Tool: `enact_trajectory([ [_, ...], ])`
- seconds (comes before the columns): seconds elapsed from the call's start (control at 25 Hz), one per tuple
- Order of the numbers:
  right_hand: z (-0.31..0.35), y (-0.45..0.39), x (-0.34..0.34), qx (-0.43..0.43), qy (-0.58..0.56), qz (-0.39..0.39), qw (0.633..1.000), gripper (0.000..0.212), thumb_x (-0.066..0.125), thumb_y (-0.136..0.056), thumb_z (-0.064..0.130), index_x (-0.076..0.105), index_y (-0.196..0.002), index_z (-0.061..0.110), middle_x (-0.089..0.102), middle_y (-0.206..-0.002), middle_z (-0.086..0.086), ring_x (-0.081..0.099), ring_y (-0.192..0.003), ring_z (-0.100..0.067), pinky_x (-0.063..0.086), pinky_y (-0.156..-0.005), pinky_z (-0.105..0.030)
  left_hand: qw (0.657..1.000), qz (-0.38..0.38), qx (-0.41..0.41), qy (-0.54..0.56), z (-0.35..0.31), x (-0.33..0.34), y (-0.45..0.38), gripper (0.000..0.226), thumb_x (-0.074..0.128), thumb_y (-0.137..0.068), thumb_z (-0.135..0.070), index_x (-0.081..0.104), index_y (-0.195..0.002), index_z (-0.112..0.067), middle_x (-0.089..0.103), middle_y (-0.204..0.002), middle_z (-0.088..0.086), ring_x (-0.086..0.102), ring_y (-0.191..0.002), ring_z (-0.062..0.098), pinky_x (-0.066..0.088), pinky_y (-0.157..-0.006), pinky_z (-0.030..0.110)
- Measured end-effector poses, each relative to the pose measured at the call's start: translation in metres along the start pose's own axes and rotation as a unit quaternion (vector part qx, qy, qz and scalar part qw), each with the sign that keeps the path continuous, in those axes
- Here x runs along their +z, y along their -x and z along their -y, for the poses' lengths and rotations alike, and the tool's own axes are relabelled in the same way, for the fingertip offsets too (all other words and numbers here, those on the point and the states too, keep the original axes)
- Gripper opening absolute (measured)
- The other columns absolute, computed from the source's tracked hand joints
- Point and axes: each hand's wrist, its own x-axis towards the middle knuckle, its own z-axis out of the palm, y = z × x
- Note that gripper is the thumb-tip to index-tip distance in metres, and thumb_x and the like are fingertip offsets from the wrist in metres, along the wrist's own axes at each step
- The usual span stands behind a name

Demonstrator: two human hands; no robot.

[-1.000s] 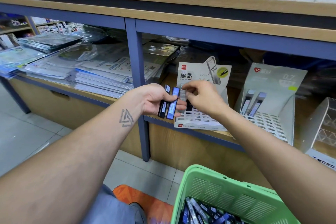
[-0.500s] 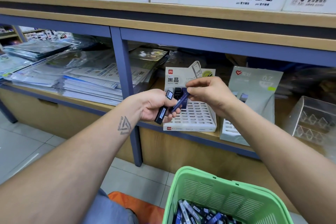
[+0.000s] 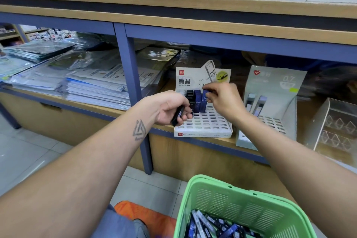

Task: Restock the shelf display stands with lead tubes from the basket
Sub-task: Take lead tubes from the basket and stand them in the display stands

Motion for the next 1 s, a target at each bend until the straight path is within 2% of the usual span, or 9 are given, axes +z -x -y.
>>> enact_trajectory([
  [0.16,-0.007,-0.003,0.013,-0.009,-0.015,0.006,1.000,0.020,0.063,-0.094,0.000,0.061,-0.101,0.019,0.066,-0.097,-0.006,0.070,-0.082,-0.019,0.062,-0.078,-0.041,1.000,0.011,0.000,-0.020,0.002,-0.003,0.000,0.022,0.038,-0.108,-0.014,0.054,-0.104,0.001,0.065,-0.080,0.015,0.059,-0.063,0.018,0.051,-0.052,0.025],
  [0.32,-0.013,-0.003,0.017,-0.007,-0.022,0.036,0.999,0.016,0.065,-0.092,0.000,0.062,-0.091,0.016,0.067,-0.087,-0.003,0.070,-0.082,-0.019,0.061,-0.077,-0.041,0.998,0.005,0.001,-0.055,0.001,-0.010,0.000,0.022,0.036,-0.109,-0.014,0.052,-0.100,-0.002,0.072,-0.088,0.017,0.064,-0.066,0.020,0.051,-0.052,0.025],
  [0.52,-0.013,-0.007,0.022,-0.021,0.075,0.028,0.997,0.020,0.061,-0.097,0.010,0.075,-0.110,0.017,0.071,-0.111,-0.001,0.064,-0.105,-0.021,0.054,-0.091,-0.038,0.997,-0.004,0.012,-0.080,0.001,-0.015,-0.001,0.015,0.046,-0.107,-0.018,0.060,-0.108,-0.011,0.068,-0.081,0.010,0.062,-0.061,0.017,0.051,-0.059,0.030],
  [0.64,-0.012,-0.007,0.019,-0.027,0.094,0.025,0.995,0.025,0.058,-0.098,0.011,0.075,-0.115,0.017,0.068,-0.117,-0.002,0.061,-0.109,-0.023,0.052,-0.093,-0.038,0.998,0.007,0.006,-0.061,0.002,-0.013,-0.003,0.019,0.040,-0.108,-0.013,0.058,-0.110,-0.007,0.063,-0.079,0.009,0.056,-0.062,0.015,0.048,-0.059,0.027],
  [0.72,-0.009,-0.002,0.012,-0.002,0.023,0.007,1.000,0.025,0.058,-0.098,0.012,0.073,-0.117,0.017,0.070,-0.109,0.000,0.064,-0.096,-0.014,0.051,-0.084,-0.026,0.998,0.019,0.007,-0.054,0.002,-0.010,-0.004,0.022,0.036,-0.107,-0.008,0.057,-0.110,-0.003,0.062,-0.080,0.009,0.056,-0.064,0.015,0.048,-0.060,0.027],
  [0.76,-0.005,0.002,0.007,0.028,-0.063,0.011,0.998,0.024,0.060,-0.097,0.013,0.073,-0.117,0.017,0.072,-0.102,0.001,0.065,-0.085,-0.009,0.050,-0.076,-0.022,0.998,0.027,0.010,-0.050,0.001,-0.008,-0.003,0.022,0.036,-0.106,-0.006,0.057,-0.110,-0.001,0.062,-0.081,0.010,0.056,-0.064,0.015,0.049,-0.062,0.028],
  [0.84,0.005,0.009,-0.002,0.088,-0.238,0.077,0.964,0.022,0.066,-0.096,0.012,0.072,-0.116,0.015,0.075,-0.088,-0.002,0.068,-0.071,-0.011,0.053,-0.065,-0.024,0.998,0.042,0.020,-0.045,0.001,-0.004,-0.002,0.023,0.037,-0.105,-0.004,0.059,-0.111,0.001,0.064,-0.082,0.011,0.058,-0.066,0.016,0.050,-0.066,0.030],
  [0.92,0.007,0.016,-0.006,0.100,-0.292,0.124,0.943,0.020,0.070,-0.092,0.006,0.073,-0.111,0.011,0.076,-0.080,-0.005,0.070,-0.070,-0.016,0.056,-0.064,-0.025,0.997,0.057,0.025,-0.041,0.000,0.000,0.000,0.024,0.039,-0.105,-0.006,0.062,-0.111,0.001,0.066,-0.085,0.012,0.061,-0.069,0.018,0.052,-0.068,0.031],
  [1.0,0.002,0.018,-0.011,0.115,-0.337,0.098,0.929,0.018,0.069,-0.089,-0.006,0.074,-0.101,0.007,0.075,-0.078,-0.010,0.071,-0.072,-0.020,0.058,-0.068,-0.026,0.997,0.071,0.013,-0.028,-0.001,0.002,0.002,0.027,0.041,-0.106,-0.014,0.063,-0.112,0.000,0.070,-0.089,0.013,0.067,-0.076,0.020,0.056,-0.072,0.035],
])
